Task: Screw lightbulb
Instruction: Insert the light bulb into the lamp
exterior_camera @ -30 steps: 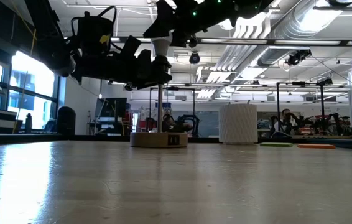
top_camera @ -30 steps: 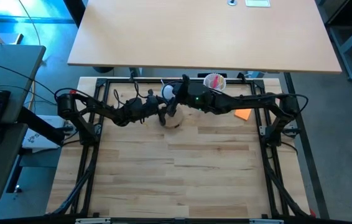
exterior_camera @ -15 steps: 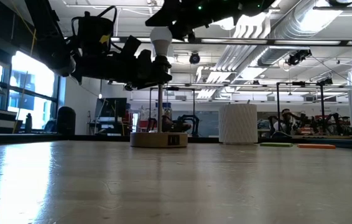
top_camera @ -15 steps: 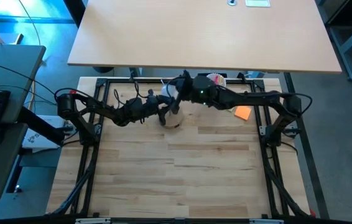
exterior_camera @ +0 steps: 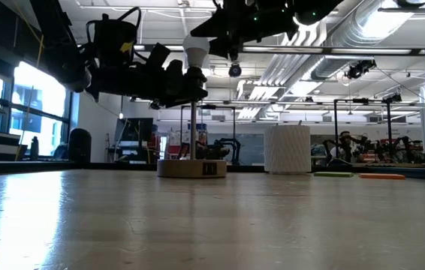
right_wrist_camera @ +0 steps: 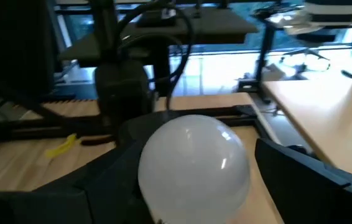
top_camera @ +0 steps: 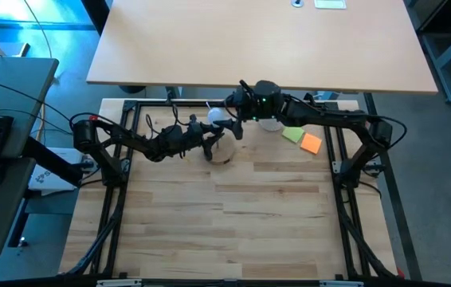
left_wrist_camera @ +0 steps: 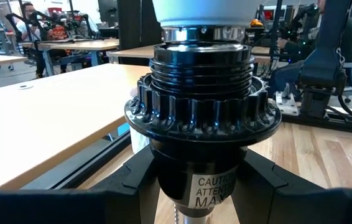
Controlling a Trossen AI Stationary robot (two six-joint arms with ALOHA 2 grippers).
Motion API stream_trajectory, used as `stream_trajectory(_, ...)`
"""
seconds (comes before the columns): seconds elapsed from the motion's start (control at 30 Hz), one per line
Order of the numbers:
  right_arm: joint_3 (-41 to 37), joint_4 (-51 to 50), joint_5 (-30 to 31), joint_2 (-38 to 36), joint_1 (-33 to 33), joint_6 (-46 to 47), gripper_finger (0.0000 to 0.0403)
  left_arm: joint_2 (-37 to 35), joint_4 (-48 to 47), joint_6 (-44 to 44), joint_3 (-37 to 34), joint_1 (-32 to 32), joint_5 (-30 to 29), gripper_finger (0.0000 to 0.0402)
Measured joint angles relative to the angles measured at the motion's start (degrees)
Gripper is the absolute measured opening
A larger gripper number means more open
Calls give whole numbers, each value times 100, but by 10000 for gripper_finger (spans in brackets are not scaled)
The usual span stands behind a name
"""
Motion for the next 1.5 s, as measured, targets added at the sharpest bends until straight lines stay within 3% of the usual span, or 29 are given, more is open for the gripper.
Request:
stream_trajectory(0.4,0,-7,41,2,66,52,318,0,4,-3,0,0,0,143)
stream_trajectory(0.9,0,-87,3097,4,1107,721,282,0,41,-88,-2,-6,-149,143)
stream_trajectory(1.1,4,463,4584,111,1477,1808,281,0,143,-321,-3,-2,-437,143)
stream_trajectory(1.27,4,895,4771,327,1580,1764,281,2,166,-299,-7,-2,-470,143)
stream_trajectory(1.5,2,824,4677,149,1552,925,281,2,72,-83,-1,-2,-387,143)
